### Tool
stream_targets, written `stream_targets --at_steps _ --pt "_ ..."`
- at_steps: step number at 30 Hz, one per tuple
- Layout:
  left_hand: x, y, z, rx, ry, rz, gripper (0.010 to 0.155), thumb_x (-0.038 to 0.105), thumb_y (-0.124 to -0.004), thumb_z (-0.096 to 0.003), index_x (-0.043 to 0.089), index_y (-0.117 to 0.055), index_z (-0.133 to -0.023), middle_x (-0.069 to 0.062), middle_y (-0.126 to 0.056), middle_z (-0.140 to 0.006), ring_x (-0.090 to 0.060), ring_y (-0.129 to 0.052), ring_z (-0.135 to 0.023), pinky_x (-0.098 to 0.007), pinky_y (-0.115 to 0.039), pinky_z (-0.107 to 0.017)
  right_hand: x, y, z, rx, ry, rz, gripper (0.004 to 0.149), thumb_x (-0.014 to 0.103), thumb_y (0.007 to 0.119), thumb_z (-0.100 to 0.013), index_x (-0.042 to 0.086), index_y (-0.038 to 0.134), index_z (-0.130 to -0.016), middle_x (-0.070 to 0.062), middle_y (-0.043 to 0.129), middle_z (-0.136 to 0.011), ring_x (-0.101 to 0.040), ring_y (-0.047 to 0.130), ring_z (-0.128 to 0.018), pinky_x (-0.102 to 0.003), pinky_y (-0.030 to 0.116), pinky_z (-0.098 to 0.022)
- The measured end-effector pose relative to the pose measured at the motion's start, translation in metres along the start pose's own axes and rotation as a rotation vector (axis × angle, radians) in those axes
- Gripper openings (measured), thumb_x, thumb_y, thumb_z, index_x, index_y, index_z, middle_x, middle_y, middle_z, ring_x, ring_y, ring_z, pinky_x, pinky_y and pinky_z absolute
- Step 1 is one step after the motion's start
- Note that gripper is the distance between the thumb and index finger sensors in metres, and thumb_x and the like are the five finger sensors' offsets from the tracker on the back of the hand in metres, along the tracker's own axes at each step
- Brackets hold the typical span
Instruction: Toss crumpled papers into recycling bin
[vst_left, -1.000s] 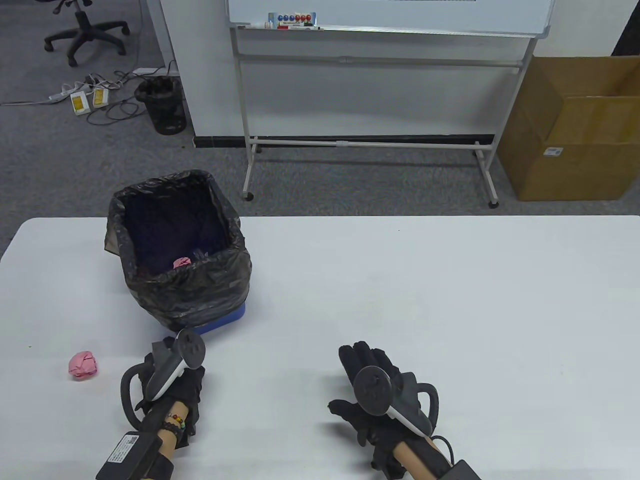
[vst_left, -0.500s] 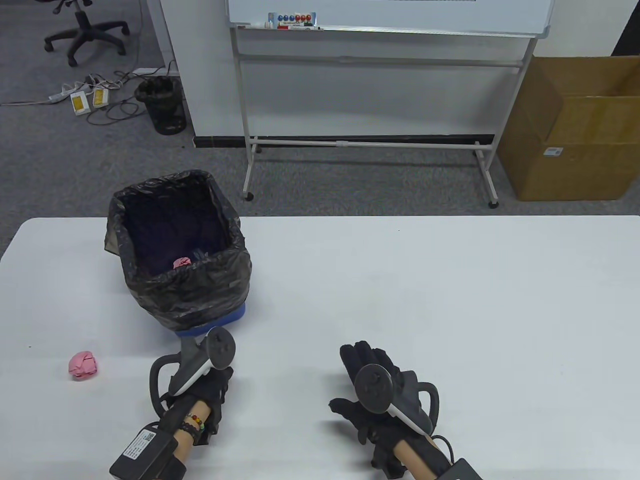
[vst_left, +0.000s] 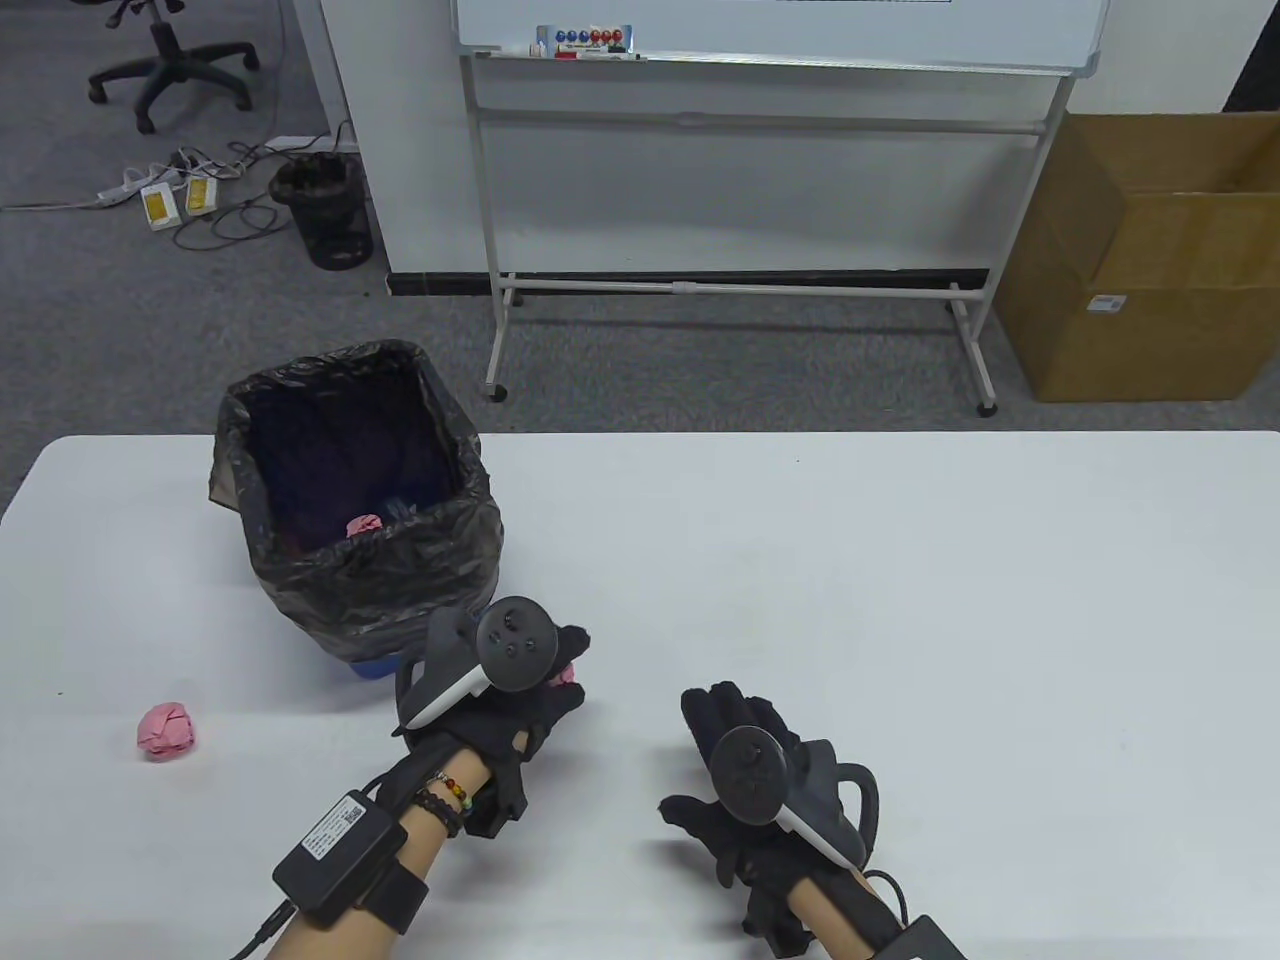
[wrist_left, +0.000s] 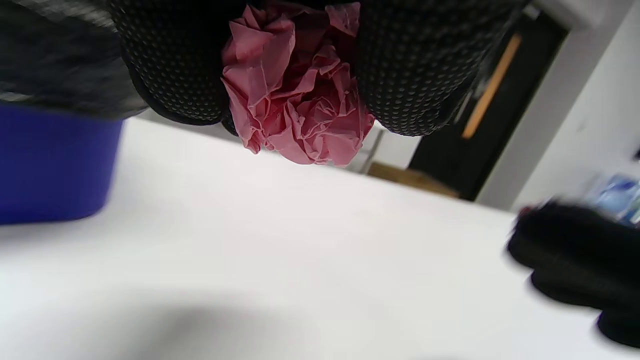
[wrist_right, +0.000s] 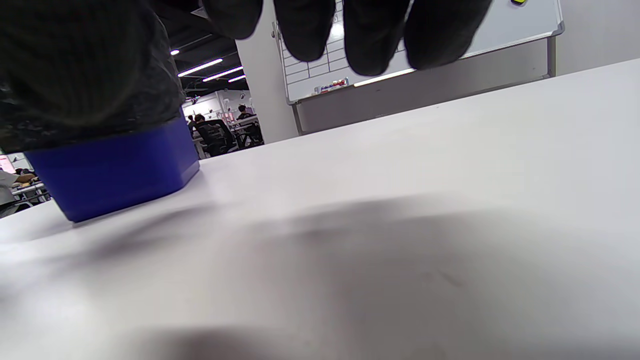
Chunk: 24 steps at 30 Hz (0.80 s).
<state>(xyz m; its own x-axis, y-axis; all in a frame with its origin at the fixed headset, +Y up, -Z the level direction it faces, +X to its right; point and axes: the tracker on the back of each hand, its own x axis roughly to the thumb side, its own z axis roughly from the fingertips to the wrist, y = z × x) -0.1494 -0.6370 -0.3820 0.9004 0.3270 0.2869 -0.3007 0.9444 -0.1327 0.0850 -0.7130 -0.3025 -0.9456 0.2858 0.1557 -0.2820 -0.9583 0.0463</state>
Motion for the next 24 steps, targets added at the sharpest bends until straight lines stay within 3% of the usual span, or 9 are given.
stream_targets --at_steps 5,13,15,17,20,24 --pt "0.018 0.036 -0.01 0.094 -0.106 0.108 0.062 0.038 -0.087 -0.0452 0.023 -0.07 -0.103 -0.014 -0.071 -0.111 -0.035 -0.087 -0.097 -0.048 -0.083 -0.066 0.0 -0.001 0.0 -0.006 -0.002 -0.003 0.096 0.065 0.082 -0.029 0.036 0.036 -0.108 -0.001 0.044 -0.119 -0.036 0.054 -0.111 -0.054 0.056 -0.076" --pt "0.029 0.094 -0.012 0.392 -0.208 0.138 0.061 0.037 -0.087 -0.0451 0.025 -0.07 -0.102 -0.012 -0.069 -0.113 -0.034 -0.084 -0.1 -0.048 -0.081 -0.068 -0.002 0.0 -0.001 -0.001 0.006 -0.009 0.096 0.065 0.082 -0.03 0.036 0.035 -0.108 -0.001 0.044 -0.119 -0.037 0.054 -0.111 -0.054 0.056 -0.076" --pt "0.025 0.11 -0.007 0.519 -0.189 0.108 0.062 0.038 -0.087 -0.0449 0.025 -0.069 -0.103 -0.012 -0.068 -0.113 -0.033 -0.083 -0.101 -0.047 -0.081 -0.069 -0.001 0.0 -0.001 -0.003 0.004 -0.01 0.096 0.065 0.082 -0.03 0.036 0.035 -0.108 -0.001 0.044 -0.119 -0.037 0.054 -0.111 -0.054 0.056 -0.076" --pt "0.015 0.124 0.003 0.717 -0.123 0.13 0.063 0.038 -0.087 -0.045 0.025 -0.067 -0.103 -0.011 -0.068 -0.113 -0.033 -0.083 -0.101 -0.047 -0.081 -0.069 -0.002 0.0 -0.001 -0.003 0.003 -0.013 0.096 0.065 0.082 -0.03 0.036 0.035 -0.108 -0.001 0.043 -0.119 -0.037 0.054 -0.111 -0.054 0.056 -0.076" --pt "0.003 0.138 0.012 0.83 -0.024 0.02 0.062 0.04 -0.086 -0.0456 0.025 -0.067 -0.103 -0.01 -0.069 -0.113 -0.032 -0.085 -0.099 -0.045 -0.083 -0.068 -0.002 0.003 -0.002 0.01 0.002 -0.01 0.096 0.065 0.081 -0.03 0.036 0.035 -0.108 -0.001 0.044 -0.119 -0.037 0.054 -0.111 -0.054 0.056 -0.076" --pt "-0.02 0.149 0.013 0.849 0.115 -0.092 0.063 0.04 -0.085 -0.0465 0.024 -0.066 -0.105 -0.011 -0.067 -0.114 -0.033 -0.081 -0.101 -0.048 -0.08 -0.068 -0.001 0.004 -0.003 0.016 0.002 -0.011 0.095 0.065 0.081 -0.03 0.036 0.035 -0.108 -0.001 0.043 -0.119 -0.037 0.053 -0.111 -0.054 0.056 -0.076"
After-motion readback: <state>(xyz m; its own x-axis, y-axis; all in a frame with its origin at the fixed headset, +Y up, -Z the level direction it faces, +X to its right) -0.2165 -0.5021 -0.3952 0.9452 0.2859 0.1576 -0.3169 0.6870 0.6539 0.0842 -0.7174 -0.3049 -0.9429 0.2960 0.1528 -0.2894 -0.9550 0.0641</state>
